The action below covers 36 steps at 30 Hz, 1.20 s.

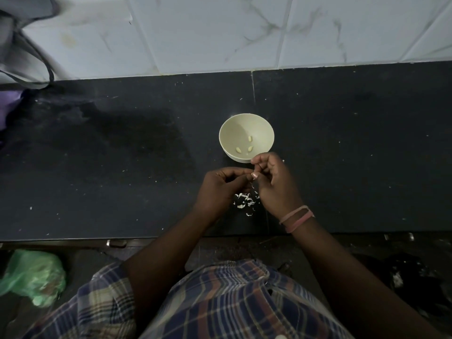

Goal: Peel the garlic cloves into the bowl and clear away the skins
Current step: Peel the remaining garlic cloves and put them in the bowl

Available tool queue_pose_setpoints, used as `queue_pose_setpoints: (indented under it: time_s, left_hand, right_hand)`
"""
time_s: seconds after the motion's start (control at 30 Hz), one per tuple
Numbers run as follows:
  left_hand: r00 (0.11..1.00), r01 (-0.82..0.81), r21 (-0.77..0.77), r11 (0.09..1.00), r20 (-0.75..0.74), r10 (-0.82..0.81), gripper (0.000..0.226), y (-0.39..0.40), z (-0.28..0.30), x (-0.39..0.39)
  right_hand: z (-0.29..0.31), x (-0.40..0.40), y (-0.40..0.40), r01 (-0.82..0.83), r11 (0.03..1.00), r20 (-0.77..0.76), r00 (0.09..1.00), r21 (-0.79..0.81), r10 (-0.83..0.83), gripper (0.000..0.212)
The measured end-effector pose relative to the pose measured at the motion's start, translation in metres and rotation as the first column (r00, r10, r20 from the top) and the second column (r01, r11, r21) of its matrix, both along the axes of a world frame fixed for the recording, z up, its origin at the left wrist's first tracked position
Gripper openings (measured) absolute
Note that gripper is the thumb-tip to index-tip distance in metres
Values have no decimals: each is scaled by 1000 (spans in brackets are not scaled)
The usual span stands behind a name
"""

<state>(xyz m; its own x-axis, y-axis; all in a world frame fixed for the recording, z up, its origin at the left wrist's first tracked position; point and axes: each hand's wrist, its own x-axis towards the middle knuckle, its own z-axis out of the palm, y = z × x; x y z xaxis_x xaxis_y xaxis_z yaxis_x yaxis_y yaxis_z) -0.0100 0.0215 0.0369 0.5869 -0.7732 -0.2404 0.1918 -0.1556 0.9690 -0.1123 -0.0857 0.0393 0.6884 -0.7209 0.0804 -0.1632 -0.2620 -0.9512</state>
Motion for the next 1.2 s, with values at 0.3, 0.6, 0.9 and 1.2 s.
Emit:
queue_pose_setpoints:
  time_s: [0.3, 0.6, 0.9, 1.2]
  left_hand:
    - [988, -10, -5, 1000, -152, 10, 19, -1, 2, -3]
    - [949, -59, -44, 997, -311, 43, 18, -4, -3, -7]
    - [876, -124, -104, 987, -479, 60, 21, -8, -1, -10]
    - [864, -121, -77, 990, -499, 67, 24, -8, 1, -15]
  right_hand:
    - [2, -3, -1, -53, 993, -16, 999, -106, 52, 22]
    - [3, -3, 0, -62, 992, 14, 998, -109, 64, 25]
    - [4, -1, -1, -8, 999, 73, 997, 40, 5, 21]
    - [4, -2, 8, 22, 1000, 85, 996, 13, -23, 18]
